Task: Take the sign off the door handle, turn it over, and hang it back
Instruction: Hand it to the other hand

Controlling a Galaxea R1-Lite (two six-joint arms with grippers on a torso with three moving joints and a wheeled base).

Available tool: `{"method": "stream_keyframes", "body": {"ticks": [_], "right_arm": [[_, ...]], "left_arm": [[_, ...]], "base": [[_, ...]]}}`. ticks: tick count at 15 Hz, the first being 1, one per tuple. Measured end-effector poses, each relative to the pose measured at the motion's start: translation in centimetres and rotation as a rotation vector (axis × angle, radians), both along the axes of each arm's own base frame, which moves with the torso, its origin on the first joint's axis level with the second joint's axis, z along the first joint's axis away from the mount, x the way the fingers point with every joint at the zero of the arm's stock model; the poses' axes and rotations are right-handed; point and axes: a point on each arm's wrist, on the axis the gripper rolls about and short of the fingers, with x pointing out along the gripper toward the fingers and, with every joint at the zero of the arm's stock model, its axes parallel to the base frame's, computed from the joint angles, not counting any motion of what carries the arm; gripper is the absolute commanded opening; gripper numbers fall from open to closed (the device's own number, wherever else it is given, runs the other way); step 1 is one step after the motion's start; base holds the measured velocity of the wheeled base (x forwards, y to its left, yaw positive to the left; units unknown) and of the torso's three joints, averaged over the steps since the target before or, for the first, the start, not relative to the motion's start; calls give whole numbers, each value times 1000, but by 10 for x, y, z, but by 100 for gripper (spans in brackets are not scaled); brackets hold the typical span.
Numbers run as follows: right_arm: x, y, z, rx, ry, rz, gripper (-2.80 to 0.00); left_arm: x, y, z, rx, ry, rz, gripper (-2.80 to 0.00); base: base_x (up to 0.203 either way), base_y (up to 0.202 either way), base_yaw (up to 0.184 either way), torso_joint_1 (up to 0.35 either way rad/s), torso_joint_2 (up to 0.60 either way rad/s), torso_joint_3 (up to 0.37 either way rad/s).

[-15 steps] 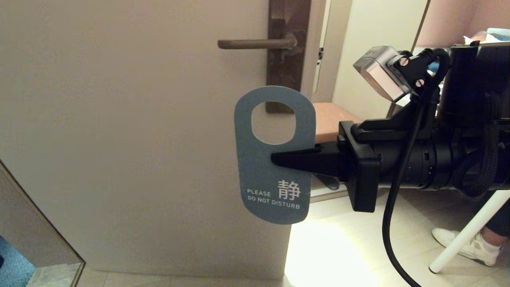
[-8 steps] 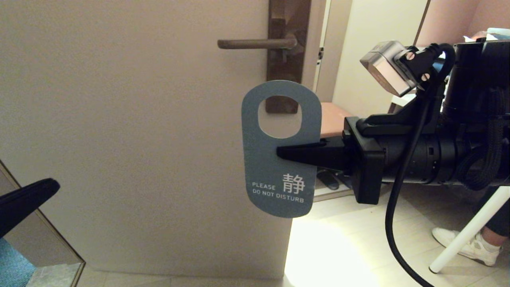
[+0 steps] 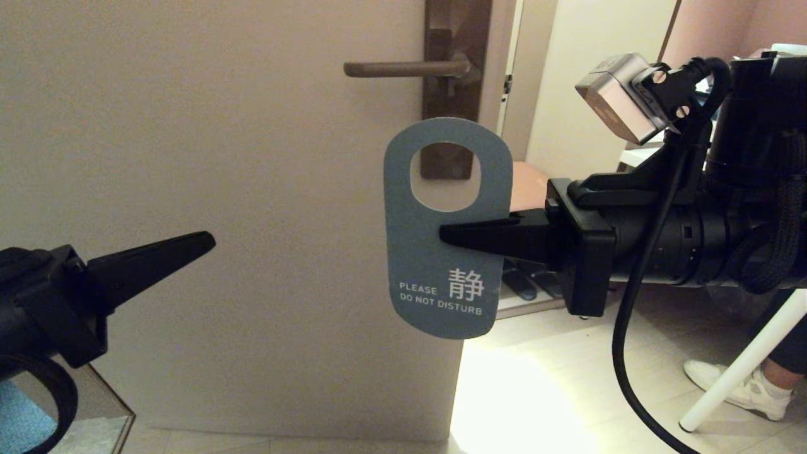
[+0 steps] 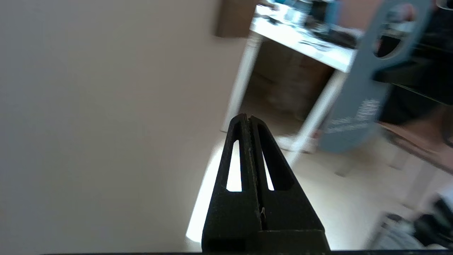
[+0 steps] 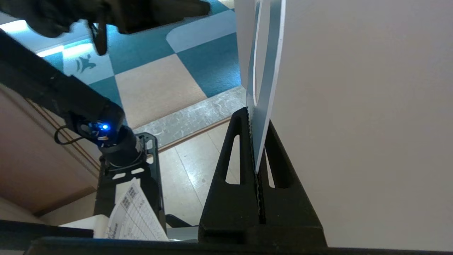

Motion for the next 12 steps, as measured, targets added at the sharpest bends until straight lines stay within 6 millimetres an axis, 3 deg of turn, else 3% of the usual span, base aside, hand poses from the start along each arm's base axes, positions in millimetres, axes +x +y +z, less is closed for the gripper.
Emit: {"method": "stream_keyframes", "body": {"ticks": [8, 12], "right_arm": [[1, 2, 0, 7, 3, 60, -280], [1, 4, -1, 8, 13, 102, -280]], "left_arm": [[24, -10, -9, -2, -41, -187, -280], [27, -22, -15, 3, -58, -353, -280]], "base": [[0, 0, 0, 0, 0, 0], [0, 0, 0, 0, 0, 0]]}}
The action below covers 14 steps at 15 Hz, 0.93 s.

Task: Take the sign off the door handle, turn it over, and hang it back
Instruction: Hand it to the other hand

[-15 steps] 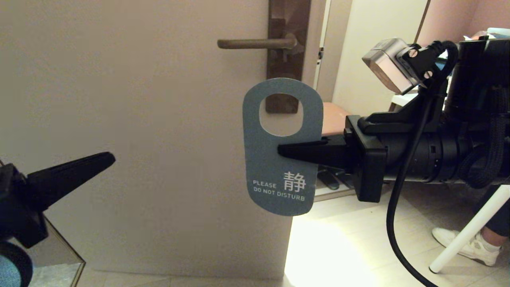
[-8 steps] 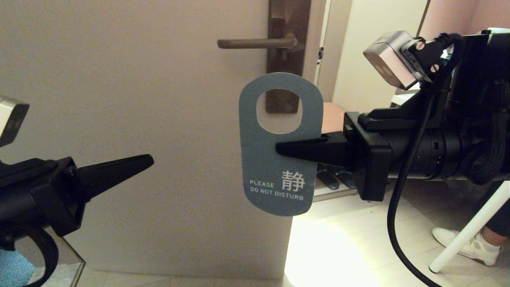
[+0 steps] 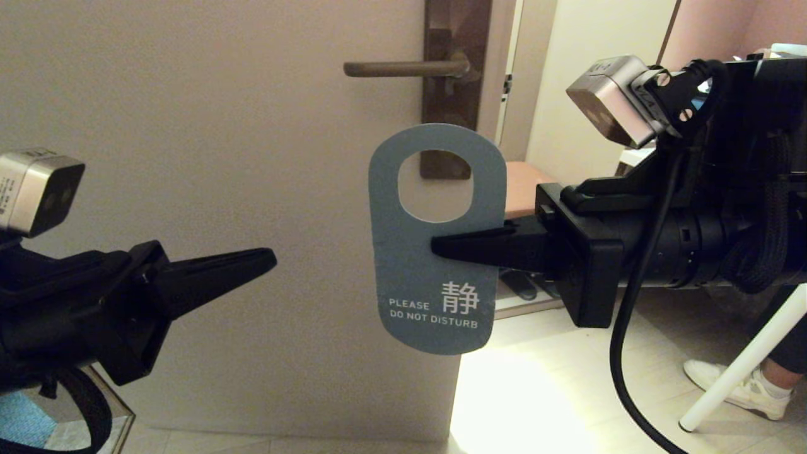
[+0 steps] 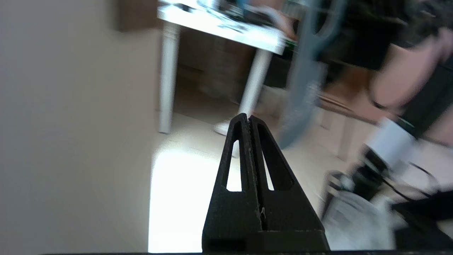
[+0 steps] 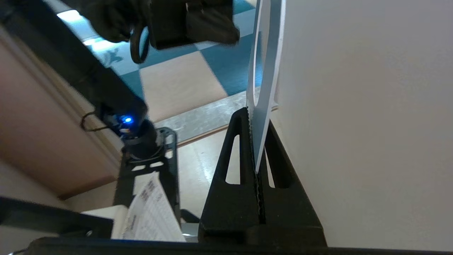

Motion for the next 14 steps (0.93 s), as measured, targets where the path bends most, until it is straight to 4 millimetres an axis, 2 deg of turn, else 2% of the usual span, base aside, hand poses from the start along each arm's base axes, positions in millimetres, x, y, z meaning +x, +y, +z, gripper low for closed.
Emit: {"method": "stream_keyframes", "body": {"ticks": [3, 7, 11, 14], "right_arm": [[1, 1, -3, -5, -4, 27, -280], [2, 2, -7, -15, 3, 31, -280], [4, 4, -9, -14, 9, 59, -280], [6, 6, -9, 2, -10, 60, -280]], "left_arm": [[1, -11, -12, 5, 1, -64, -280], [13, -22, -29, -13, -65, -97, -280], [25, -33, -39, -16, -116, -119, -280], [25, -45, -45, -17, -106, -170, -280]], "base": [[0, 0, 0, 0, 0, 0], [0, 0, 0, 0, 0, 0], [0, 0, 0, 0, 0, 0], [0, 0, 0, 0, 0, 0]]}}
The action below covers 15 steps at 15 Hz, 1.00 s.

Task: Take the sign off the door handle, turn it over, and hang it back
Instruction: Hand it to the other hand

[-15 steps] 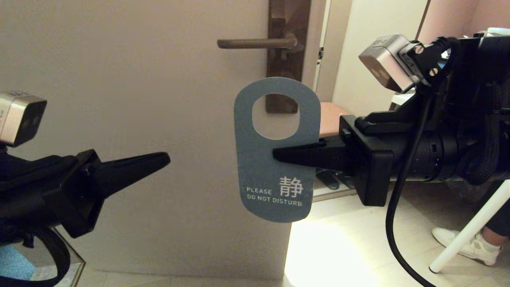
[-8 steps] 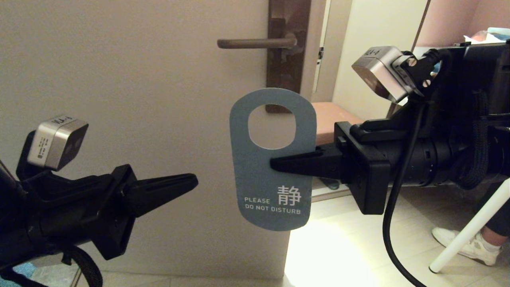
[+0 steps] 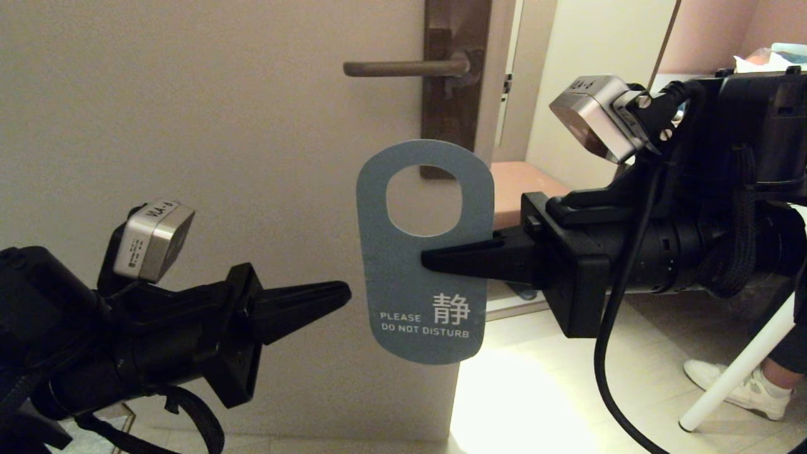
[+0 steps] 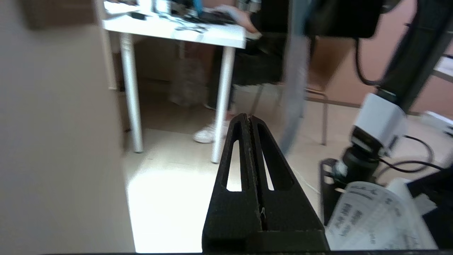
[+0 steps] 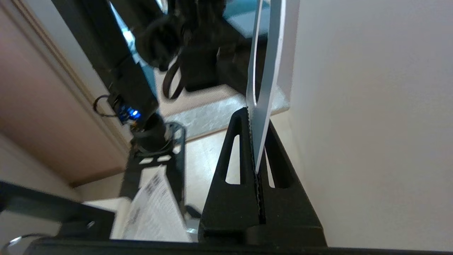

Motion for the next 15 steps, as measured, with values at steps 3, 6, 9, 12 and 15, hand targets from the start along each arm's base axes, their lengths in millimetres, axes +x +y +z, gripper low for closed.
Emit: {"method": "stream_keyframes", "body": {"ticks": [3, 6, 9, 12, 15], "right_arm": [[3, 2, -4, 6, -1, 11, -280], [5, 0, -7, 7, 12, 52, -280], [10, -8, -9, 12, 28, 97, -280], [11, -13, -14, 6, 42, 94, -280], [11, -19, -20, -1, 63, 104, -280]], "left_arm": [[-1, -4, -3, 2, 40, -43, -280], [-1, -4, -4, 4, 63, -77, -280], [2, -5, -5, 3, 69, -85, -280], [2, -5, -3, -17, 83, -91, -280], [1, -5, 0, -49, 104, -103, -280]], "base": [[0, 0, 0, 0, 0, 0], [0, 0, 0, 0, 0, 0], [0, 0, 0, 0, 0, 0], [0, 0, 0, 0, 0, 0], [0, 0, 0, 0, 0, 0]]}}
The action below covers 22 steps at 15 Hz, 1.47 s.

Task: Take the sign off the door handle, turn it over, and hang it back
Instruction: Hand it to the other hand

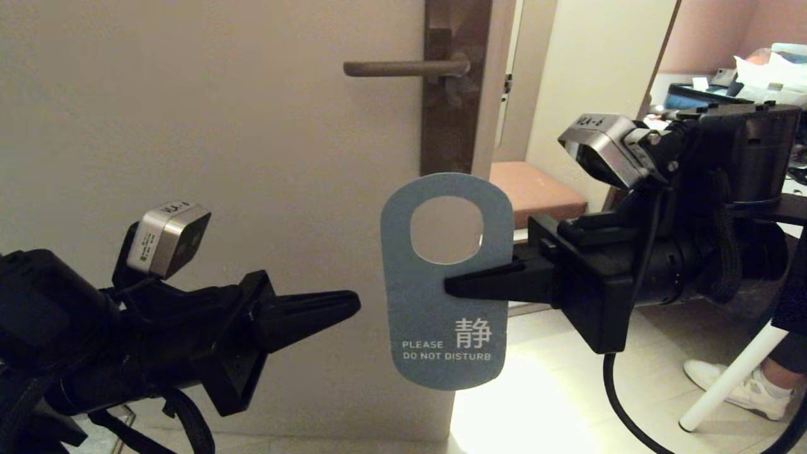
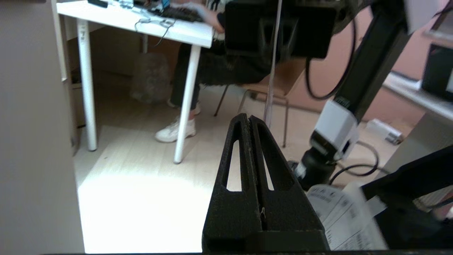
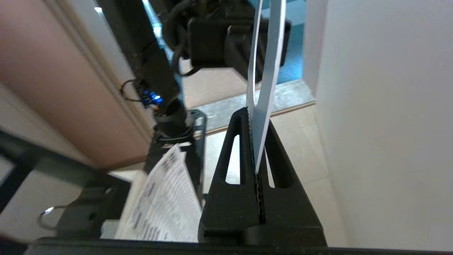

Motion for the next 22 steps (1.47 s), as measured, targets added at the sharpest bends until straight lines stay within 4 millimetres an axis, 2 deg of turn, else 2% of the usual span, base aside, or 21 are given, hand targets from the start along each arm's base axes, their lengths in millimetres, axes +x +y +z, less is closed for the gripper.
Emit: {"method": "stream_keyframes", "body": {"ticks": [4, 13, 14, 22], "right_arm": [[3, -8, 0, 6, 2, 2, -280], [4, -8, 0, 7, 0, 0, -280], [4, -8, 0, 7, 1, 0, -280], [3, -7, 1, 8, -2, 5, -280]], "left_arm": [[-2, 0, 0, 3, 39, -74, -280], [-12, -7, -9, 27, 73, -137, -280], [-13, -8, -10, 28, 74, -139, 0], [-12, -9, -9, 28, 70, -144, 0]], "base": [[0, 0, 0, 0, 0, 0], [0, 0, 0, 0, 0, 0], [0, 0, 0, 0, 0, 0], [0, 0, 0, 0, 0, 0]]}}
